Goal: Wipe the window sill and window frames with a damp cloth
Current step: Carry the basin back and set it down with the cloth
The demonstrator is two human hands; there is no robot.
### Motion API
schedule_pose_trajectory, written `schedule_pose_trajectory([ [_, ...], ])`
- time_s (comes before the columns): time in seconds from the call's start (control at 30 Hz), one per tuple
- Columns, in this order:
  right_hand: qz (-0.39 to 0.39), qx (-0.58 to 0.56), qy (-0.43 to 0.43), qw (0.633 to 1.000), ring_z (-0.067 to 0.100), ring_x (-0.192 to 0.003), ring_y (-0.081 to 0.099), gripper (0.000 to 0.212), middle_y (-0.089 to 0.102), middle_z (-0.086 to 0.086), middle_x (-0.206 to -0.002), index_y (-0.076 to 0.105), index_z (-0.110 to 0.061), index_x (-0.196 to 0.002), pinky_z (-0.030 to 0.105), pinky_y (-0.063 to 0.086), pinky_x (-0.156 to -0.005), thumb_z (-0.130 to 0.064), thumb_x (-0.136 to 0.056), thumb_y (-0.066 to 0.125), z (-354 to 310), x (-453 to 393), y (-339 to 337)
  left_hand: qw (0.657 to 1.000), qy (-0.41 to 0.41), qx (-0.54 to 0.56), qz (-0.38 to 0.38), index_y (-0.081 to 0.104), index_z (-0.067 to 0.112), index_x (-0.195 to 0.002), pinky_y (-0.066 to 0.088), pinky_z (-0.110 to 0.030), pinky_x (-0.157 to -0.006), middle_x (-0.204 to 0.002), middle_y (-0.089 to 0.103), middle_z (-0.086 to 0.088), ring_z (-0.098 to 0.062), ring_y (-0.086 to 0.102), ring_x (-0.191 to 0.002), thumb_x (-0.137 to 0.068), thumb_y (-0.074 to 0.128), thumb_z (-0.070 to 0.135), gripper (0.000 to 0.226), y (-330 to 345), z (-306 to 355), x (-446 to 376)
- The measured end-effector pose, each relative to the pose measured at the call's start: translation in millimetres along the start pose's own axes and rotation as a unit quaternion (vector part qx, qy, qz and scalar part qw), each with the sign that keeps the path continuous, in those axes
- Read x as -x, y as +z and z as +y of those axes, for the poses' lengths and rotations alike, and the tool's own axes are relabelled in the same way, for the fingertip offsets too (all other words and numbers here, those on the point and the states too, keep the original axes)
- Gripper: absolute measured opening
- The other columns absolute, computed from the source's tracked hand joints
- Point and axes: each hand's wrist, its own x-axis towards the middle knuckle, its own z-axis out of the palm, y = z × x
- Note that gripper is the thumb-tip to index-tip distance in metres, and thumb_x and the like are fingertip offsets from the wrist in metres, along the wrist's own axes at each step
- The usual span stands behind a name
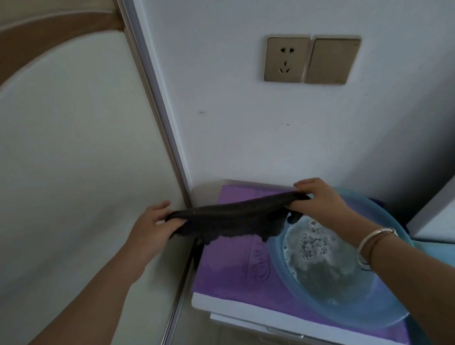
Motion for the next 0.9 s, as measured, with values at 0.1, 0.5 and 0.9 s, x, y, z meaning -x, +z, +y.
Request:
schedule_pose_trajectory([
  [0.1,-0.008,-0.278,0.101,0.955,0.019,-0.07,0.055,0.009,0.058,0.009,-0.072,0.064,-0.003,-0.077,0.028,0.044,-0.066,-0.005,-0.085,0.06,-2.4,0.3,-2.9,0.981,-0.02,0.189,-0.027,0.066,0.007,-0.112,0.048,-0.018,-0.079,-0.104,0.07,-0.007,-0.015,0.066,-0.097,-0.092,0.057,0.012,0.022,-2.3,0.0,4.0],
  [0.5,0.034,0.072,0.147,0.986,0.038,-0.115,0.051,0.031,0.055,0.025,-0.122,0.047,0.006,-0.121,0.038,0.037,-0.094,-0.015,-0.097,0.048,32.7,9.9,33.8,0.958,-0.21,0.153,-0.119,0.043,0.01,-0.118,0.052,-0.028,-0.06,-0.103,0.057,-0.016,-0.02,0.064,-0.079,-0.085,0.068,0.008,0.041,28.6,-32.5,17.3],
  [0.9,-0.235,0.243,-0.026,0.941,0.016,-0.082,0.059,0.027,0.061,-0.001,-0.093,0.064,-0.019,-0.097,0.018,0.043,-0.064,-0.029,-0.074,0.074,18.1,19.4,34.7,0.947,0.075,-0.29,-0.116,0.074,0.01,-0.083,0.037,-0.007,-0.055,-0.08,0.059,0.001,-0.005,0.056,-0.067,-0.072,0.08,0.018,0.015,18.0,-46.7,13.1],
])
